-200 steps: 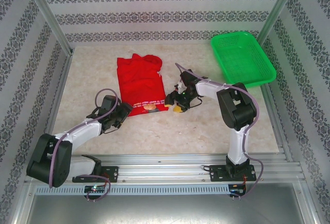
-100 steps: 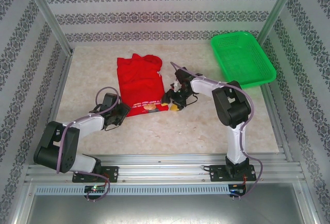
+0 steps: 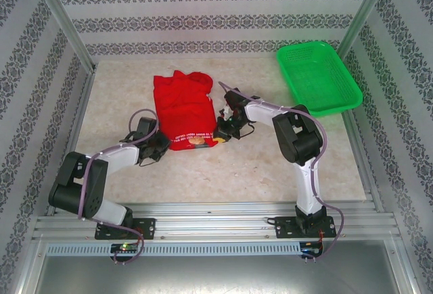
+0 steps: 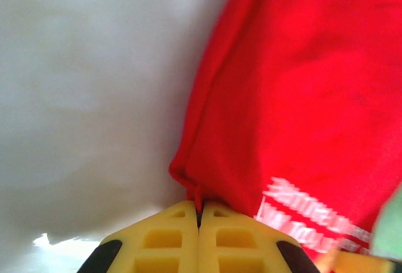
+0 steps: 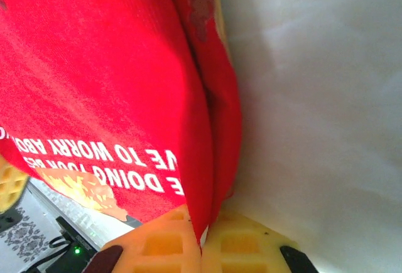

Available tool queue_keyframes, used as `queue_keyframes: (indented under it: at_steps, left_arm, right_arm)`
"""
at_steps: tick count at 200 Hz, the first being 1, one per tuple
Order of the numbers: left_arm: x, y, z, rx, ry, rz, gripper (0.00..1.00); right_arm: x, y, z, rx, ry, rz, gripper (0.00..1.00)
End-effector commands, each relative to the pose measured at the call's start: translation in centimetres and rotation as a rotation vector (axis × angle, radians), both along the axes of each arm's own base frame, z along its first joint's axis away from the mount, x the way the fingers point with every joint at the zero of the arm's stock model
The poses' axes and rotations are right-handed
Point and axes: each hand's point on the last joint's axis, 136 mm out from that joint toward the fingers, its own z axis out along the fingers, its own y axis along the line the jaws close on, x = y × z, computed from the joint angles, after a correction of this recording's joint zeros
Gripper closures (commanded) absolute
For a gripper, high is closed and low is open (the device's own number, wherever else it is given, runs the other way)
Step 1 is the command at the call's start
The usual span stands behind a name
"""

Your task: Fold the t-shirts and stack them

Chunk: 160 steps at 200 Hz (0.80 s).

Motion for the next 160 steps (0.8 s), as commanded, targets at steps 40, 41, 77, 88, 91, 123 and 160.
queue_keyframes:
  at_steps: [40, 41, 77, 88, 91, 123, 160]
  left_arm:
    - [-3.3, -0.8, 3.6, 0.02, -0.078, -0.102, 1.0]
    - [-3.4, -0.9, 3.6, 0.021, -0.076, -0.104, 1.0]
    - [-9.0, -1.3, 2.2, 0.018, -0.03, -0.099, 1.0]
    - [-10.2, -1.3, 2.6, 0.013, -0.038, -0.09, 1.0]
    - [-10.6, -1.4, 2.5, 0.012, -0.037, -0.089, 1.0]
    - [-13.7, -2.1, 3.8, 0.029, -0.026, -0.108, 1.0]
    - [-17.4, -2.4, 4.6, 0.063, 0.016, -0.124, 1.0]
  right_arm:
    - [-2.9, -0.9, 3.9, 0.044, -0.02, 0.046, 1.0]
    - [-3.0, -0.9, 3.9, 0.044, -0.02, 0.046, 1.0]
    - [-6.5, -2.6, 4.8, 0.029, 0.001, 0.034, 1.0]
    - [-8.1, -3.2, 4.9, 0.019, 0.016, 0.028, 1.0]
    - [-8.5, -3.3, 5.0, 0.018, 0.017, 0.027, 1.0]
    - [-14.3, -3.6, 5.7, 0.0, 0.065, 0.047, 1.0]
    - [-18.8, -4.8, 6.7, -0.039, 0.086, 0.036, 1.0]
